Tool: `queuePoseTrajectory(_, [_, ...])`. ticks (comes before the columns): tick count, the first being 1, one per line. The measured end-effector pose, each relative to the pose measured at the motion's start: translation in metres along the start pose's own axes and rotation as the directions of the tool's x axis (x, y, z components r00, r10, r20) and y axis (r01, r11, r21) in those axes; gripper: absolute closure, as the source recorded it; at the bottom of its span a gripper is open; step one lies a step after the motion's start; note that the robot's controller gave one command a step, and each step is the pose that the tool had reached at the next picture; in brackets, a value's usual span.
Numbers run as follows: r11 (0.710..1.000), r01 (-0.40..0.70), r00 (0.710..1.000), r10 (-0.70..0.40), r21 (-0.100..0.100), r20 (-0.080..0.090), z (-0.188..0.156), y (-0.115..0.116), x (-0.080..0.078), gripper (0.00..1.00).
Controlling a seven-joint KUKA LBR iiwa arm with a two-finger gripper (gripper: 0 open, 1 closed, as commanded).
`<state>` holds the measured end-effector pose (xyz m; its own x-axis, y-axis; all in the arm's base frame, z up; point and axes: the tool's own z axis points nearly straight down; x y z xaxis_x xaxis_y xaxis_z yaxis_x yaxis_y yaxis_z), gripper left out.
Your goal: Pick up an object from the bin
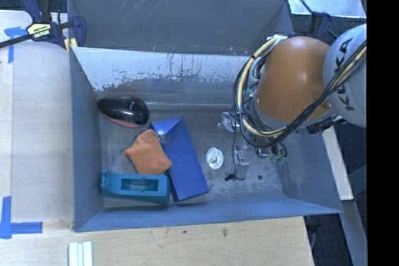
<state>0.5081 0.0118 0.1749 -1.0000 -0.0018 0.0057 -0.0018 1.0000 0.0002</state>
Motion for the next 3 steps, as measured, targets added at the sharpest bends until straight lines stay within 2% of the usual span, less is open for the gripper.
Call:
queuePoseTrajectory(1, [1.000, 0.000, 1.000, 0.000, 0.000, 0.009, -0.004, 0.000, -0.002, 0.00])
queuePoseTrajectory(2, [1.000, 0.029, 0.999, -0.029, 0.001, 0.020, 0.043, 0.010, -0.051, 0.00])
queuePoseTrajectory(3, [0.994, 0.110, 0.994, -0.110, 0.000, 0.012, 0.095, -0.028, -0.081, 0.00])
